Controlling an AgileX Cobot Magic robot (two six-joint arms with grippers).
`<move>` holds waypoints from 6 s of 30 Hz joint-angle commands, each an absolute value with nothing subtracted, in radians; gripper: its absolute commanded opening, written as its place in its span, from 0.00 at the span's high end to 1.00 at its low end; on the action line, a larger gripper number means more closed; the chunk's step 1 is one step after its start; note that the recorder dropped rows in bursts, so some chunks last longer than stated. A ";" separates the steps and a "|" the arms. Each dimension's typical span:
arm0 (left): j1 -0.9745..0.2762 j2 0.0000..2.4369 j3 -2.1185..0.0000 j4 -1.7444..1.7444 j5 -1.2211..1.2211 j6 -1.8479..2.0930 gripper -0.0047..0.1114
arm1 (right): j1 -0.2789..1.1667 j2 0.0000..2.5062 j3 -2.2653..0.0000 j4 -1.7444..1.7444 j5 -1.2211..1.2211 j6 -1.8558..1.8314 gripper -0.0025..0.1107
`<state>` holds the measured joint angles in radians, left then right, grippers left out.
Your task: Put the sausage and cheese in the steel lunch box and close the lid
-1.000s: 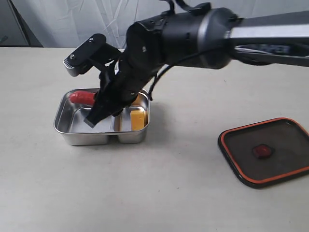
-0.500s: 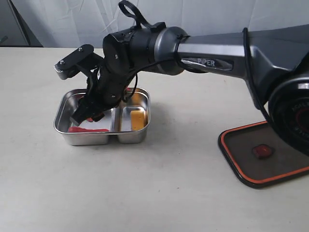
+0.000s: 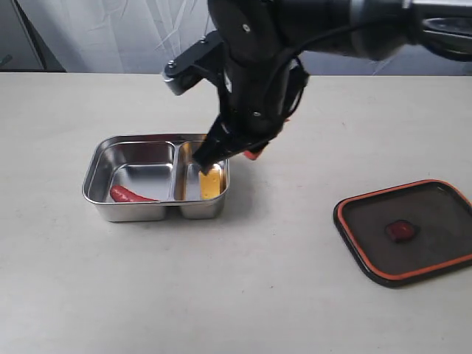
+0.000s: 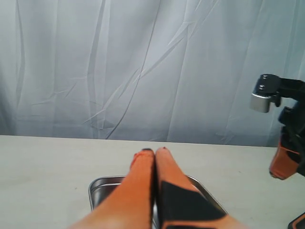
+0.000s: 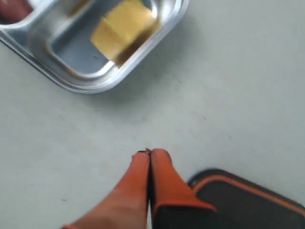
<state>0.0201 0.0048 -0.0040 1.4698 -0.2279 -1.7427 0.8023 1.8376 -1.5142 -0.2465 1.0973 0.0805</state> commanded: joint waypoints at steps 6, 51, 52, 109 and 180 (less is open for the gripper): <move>0.018 0.000 0.000 1.479 -0.233 -1.744 0.96 | 0.797 1.570 -1.024 -0.444 0.890 0.356 0.99; 0.018 0.000 0.000 1.480 -0.233 -1.744 0.96 | 0.465 1.331 -0.955 0.340 0.763 -0.217 0.99; 0.018 0.000 0.000 1.480 -0.233 -1.744 0.96 | 0.465 1.331 -0.945 0.294 0.753 -0.165 0.99; 0.018 0.000 0.000 1.480 -0.233 -1.744 0.96 | 0.465 1.725 -0.664 -0.105 0.542 0.170 0.56; 0.018 0.000 -0.026 1.171 -0.700 -1.456 0.51 | 0.591 1.022 -0.686 1.744 0.772 -1.093 0.99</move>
<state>0.0201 0.0030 -0.0040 1.1567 -0.7589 -1.4599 0.5559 0.9965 -0.6786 1.7319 0.8036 -1.0583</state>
